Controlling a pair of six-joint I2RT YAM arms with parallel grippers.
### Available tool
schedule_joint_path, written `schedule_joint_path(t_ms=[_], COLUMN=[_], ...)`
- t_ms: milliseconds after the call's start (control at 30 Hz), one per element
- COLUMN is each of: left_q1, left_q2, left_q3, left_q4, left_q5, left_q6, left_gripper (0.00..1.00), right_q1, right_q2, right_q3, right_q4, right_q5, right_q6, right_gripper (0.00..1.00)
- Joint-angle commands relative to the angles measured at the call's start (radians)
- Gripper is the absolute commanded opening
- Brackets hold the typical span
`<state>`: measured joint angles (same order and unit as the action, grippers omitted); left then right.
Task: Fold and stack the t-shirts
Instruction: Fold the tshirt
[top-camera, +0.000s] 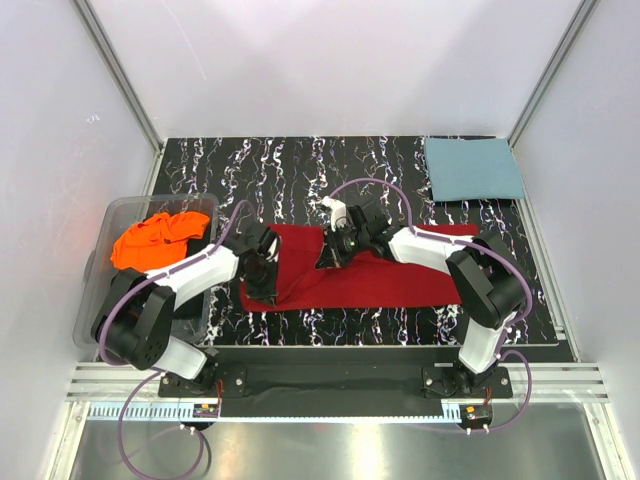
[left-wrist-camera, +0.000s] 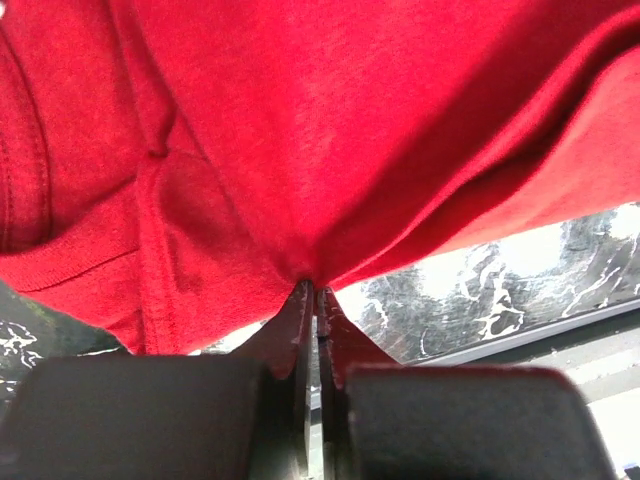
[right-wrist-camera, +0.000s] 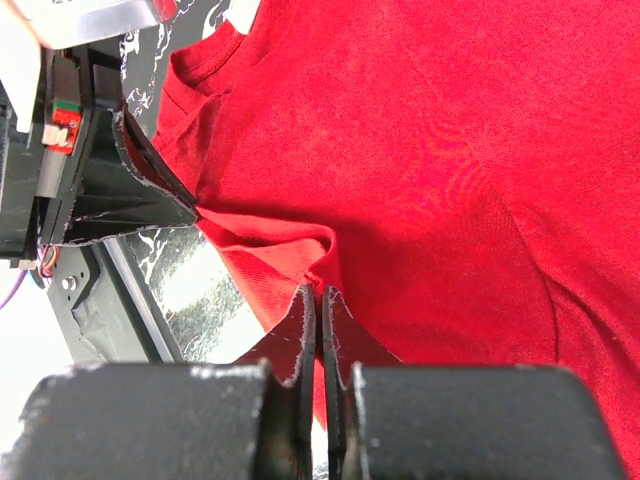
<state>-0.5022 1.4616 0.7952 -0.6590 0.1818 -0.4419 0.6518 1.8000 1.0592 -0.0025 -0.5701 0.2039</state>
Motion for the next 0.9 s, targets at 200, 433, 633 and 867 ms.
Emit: schedule_joint_path(t_ms=[200,433,633,867], left_q1=[-0.093,-0.142,-0.154,-0.168], left_q2=[-0.056,-0.089,-0.086,-0.063], left_q3=[0.124,0.157,0.150,0.160], left_q4=[-0.086,-0.160,-0.168,-0.162], left_q5=[-0.074,-0.122,-0.119,-0.088], left_q6=[-0.069,-0.158,-0.185,-0.202], left_gripper=[0.00,0.00,0.00,0.00], right_q1=[0.008,0.006,0.006,0.006], right_q2=[-0.060,-0.083,-0.106,-0.136], right_q3=[-0.028,-0.056,-0.084,-0.099], right_q4=[0.045,0.045,0.045,0.045], right_q5=[0.025,0.058,0.072,0.085], right_q6=[-0.006,-0.008,-0.012,-0.012], right_gripper=[0.00,0.00,0.00,0.00])
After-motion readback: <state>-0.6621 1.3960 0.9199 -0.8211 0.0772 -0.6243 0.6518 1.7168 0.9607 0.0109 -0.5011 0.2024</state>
